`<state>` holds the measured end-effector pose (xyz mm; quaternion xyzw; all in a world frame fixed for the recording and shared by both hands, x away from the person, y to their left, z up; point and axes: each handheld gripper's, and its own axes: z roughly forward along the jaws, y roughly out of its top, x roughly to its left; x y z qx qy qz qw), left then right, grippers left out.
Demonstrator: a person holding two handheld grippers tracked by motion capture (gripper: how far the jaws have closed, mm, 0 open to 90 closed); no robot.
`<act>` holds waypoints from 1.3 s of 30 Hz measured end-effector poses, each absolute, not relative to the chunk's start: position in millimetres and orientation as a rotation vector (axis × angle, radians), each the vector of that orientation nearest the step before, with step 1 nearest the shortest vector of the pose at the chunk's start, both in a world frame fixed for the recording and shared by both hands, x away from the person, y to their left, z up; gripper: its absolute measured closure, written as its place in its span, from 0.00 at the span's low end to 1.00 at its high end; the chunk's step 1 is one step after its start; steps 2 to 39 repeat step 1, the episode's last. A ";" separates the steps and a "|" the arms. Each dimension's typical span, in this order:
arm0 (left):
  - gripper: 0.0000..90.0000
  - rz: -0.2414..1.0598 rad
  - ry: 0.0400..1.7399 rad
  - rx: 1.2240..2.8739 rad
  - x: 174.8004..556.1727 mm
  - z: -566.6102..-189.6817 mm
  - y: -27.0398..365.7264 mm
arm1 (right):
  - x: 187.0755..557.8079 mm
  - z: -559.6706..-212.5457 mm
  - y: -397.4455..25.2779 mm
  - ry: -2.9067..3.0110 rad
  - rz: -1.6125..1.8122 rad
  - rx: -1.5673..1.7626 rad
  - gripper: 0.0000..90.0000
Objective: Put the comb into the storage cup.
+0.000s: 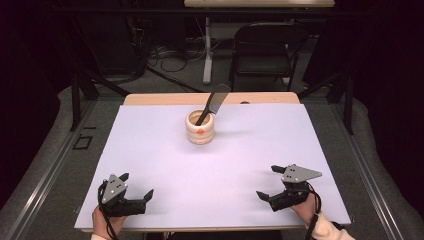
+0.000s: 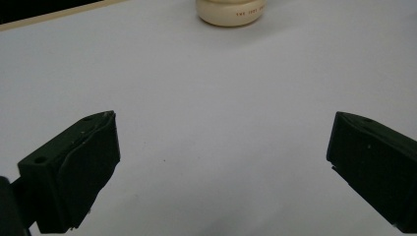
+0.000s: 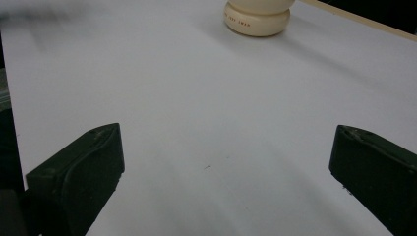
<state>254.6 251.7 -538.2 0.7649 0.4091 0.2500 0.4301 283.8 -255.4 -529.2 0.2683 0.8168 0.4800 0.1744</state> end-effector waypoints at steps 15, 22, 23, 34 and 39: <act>0.00 0.622 1.021 1.910 255.1 -538.5 252.5 | 283.9 -529.0 -255.4 2.315 1.362 0.759 0.00; 0.00 0.622 1.021 1.910 255.1 -538.5 252.5 | 283.9 -529.0 -255.4 2.315 1.362 0.759 0.00; 0.00 0.622 1.021 1.910 255.1 -538.5 252.5 | 283.9 -529.0 -255.4 2.315 1.362 0.759 0.00; 0.00 0.622 1.021 1.910 255.1 -538.5 252.5 | 283.9 -529.0 -255.4 2.315 1.362 0.759 0.00; 0.00 0.622 1.021 1.910 255.1 -538.5 252.5 | 283.9 -529.0 -255.4 2.315 1.362 0.759 0.00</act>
